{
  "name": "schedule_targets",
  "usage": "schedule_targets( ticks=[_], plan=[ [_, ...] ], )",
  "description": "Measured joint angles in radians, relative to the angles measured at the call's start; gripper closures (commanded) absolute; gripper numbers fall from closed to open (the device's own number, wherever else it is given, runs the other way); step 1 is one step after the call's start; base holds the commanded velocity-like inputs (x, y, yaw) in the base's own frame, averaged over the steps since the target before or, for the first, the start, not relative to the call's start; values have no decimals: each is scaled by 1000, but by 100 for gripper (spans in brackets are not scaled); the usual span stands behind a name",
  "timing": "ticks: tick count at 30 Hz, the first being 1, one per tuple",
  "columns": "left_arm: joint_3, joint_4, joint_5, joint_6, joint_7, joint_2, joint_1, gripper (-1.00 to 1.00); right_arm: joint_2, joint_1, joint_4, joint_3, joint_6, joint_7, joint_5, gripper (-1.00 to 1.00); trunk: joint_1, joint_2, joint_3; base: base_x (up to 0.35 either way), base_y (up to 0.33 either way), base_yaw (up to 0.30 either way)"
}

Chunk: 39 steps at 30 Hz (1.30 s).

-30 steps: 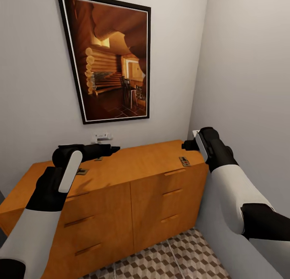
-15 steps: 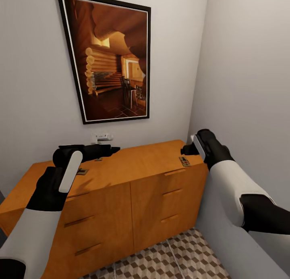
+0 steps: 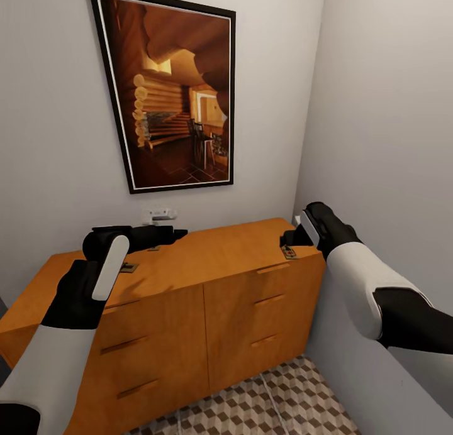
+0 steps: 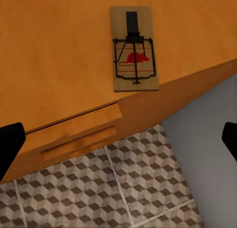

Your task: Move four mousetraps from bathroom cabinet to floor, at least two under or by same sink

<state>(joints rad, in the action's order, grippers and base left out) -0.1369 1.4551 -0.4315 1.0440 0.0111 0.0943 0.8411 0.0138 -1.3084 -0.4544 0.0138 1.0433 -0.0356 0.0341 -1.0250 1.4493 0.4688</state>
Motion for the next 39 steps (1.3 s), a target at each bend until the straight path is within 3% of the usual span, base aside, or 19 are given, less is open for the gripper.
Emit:
schedule_targets(
  ticks=[19,39],
  plan=[
    [0,-16,1,-1,0,0,0,-100,0,-11,9,0,0,1,-13,-100,0,0,0,6,0,0],
    [0,-18,3,-1,1,0,0,-100,0,-12,9,0,0,1,-14,-100,0,0,0,112,0,0]
  ],
)
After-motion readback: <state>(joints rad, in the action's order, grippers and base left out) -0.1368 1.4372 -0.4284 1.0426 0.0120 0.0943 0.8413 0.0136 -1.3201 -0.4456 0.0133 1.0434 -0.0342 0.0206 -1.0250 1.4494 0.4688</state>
